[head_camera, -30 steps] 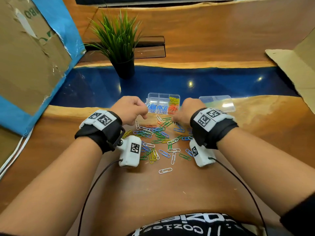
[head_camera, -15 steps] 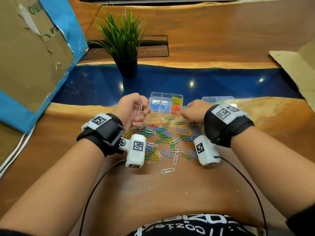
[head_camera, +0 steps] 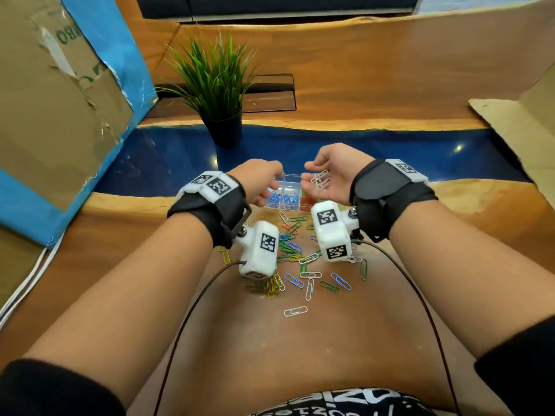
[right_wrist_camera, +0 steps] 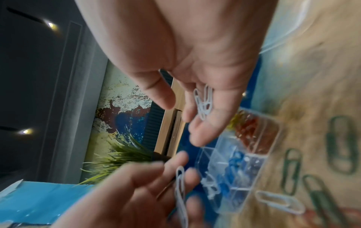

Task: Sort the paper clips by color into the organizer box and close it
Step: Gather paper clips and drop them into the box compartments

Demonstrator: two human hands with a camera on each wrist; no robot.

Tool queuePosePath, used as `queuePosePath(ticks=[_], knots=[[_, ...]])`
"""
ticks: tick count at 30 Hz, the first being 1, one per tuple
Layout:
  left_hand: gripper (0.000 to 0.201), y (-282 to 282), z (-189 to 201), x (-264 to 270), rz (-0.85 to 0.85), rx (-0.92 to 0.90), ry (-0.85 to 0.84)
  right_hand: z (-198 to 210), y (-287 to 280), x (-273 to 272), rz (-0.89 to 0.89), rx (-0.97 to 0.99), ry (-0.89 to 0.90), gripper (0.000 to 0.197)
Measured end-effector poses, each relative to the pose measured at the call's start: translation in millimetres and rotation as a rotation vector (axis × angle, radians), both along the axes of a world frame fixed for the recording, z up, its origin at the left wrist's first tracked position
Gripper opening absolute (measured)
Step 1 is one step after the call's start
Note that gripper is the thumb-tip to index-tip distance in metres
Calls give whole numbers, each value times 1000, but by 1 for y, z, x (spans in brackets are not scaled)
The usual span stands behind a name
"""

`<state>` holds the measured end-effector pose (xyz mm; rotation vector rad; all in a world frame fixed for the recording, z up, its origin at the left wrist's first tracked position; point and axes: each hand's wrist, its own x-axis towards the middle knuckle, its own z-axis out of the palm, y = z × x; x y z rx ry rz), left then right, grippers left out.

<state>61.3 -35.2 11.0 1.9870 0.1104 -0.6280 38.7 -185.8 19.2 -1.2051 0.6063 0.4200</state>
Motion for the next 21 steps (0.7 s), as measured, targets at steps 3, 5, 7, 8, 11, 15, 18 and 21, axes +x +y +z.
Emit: queuePosePath(ticks=[3, 5, 7, 8, 11, 15, 18, 21], knots=[[21, -12, 5, 7, 61, -94, 46, 1, 9, 12, 31, -6, 30, 30], [18, -19, 6, 11, 99, -122, 49, 0, 12, 17, 38, -35, 53, 36], [18, -25, 5, 14, 137, -134, 37, 1, 14, 18, 52, -53, 79, 36], [19, -27, 4, 16, 151, -130, 24, 2, 14, 18, 63, -62, 84, 38], [23, -30, -1, 21, 160, -102, 15, 2, 13, 18, 87, -75, 64, 54], [19, -31, -2, 21, 108, -123, 19, 7, 13, 17, 103, -79, 81, 54], [16, -31, -2, 20, 88, -152, -10, 11, 11, 16, 77, -63, 67, 62], [21, -31, 1, 18, 71, -143, -33, 12, 11, 16, 66, -122, 38, 60]])
